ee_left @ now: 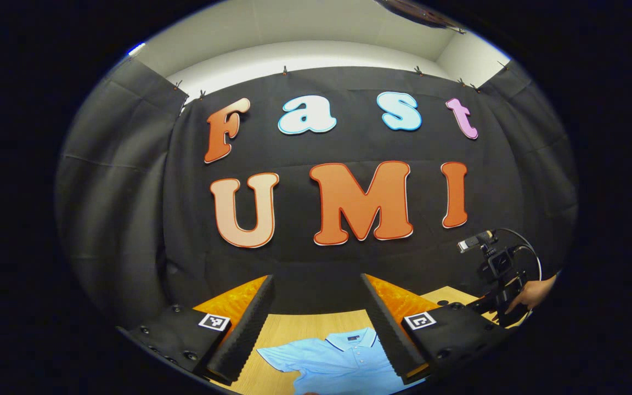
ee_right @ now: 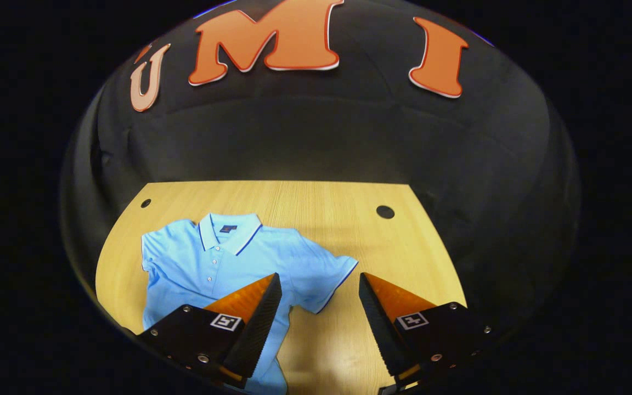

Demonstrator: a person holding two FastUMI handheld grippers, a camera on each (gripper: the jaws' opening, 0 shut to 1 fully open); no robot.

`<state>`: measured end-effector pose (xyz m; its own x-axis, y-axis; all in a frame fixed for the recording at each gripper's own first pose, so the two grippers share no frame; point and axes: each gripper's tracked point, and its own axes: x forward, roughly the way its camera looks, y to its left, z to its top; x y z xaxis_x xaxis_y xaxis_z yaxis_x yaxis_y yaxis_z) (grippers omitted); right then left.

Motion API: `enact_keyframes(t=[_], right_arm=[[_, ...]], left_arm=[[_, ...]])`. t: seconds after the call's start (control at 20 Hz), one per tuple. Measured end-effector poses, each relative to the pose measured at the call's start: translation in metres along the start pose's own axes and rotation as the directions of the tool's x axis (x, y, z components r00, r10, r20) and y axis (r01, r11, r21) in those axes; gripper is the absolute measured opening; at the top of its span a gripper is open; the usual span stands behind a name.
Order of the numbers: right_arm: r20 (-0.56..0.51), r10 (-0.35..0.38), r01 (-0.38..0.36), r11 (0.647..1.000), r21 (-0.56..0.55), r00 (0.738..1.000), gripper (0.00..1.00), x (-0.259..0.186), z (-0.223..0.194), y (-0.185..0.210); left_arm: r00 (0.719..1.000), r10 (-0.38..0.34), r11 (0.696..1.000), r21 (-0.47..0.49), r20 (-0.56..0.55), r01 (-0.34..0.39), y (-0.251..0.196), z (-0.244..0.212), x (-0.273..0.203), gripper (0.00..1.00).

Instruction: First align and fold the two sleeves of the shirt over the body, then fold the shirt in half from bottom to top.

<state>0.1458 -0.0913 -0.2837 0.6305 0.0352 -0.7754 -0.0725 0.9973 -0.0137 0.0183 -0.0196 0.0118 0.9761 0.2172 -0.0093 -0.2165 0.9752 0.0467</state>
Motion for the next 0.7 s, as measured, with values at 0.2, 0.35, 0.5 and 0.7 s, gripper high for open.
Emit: enact_keyframes(t=[0.2, 0.35, 0.5, 0.7], right_arm=[[-0.11, 0.001, 0.001, 1.0, 0.018, 0.994, 0.86, 0.037, -0.016, -0.005], [-0.206, -0.012, 0.02, 0.999, 0.04, 0.978, 0.86, 0.062, -0.034, -0.01], [-0.257, -0.036, 0.045, 0.999, 0.03, 0.966, 0.82, 0.084, -0.046, -0.015], [-0.358, -0.029, 0.053, 0.997, 0.056, 0.933, 0.77, 0.109, -0.069, -0.012]], left_arm=[[0.999, 0.039, 0.999, -0.036, -0.036, -0.041, 0.007, -0.002, 0.002, 1.0], [0.997, 0.066, 0.997, -0.042, -0.048, -0.068, 0.011, -0.002, 0.001, 1.0], [0.993, 0.098, 0.995, -0.014, -0.062, -0.099, 0.016, -0.005, 0.001, 1.0], [0.99, 0.112, 0.994, -0.002, -0.082, -0.112, 0.014, -0.011, 0.001, 1.0]])
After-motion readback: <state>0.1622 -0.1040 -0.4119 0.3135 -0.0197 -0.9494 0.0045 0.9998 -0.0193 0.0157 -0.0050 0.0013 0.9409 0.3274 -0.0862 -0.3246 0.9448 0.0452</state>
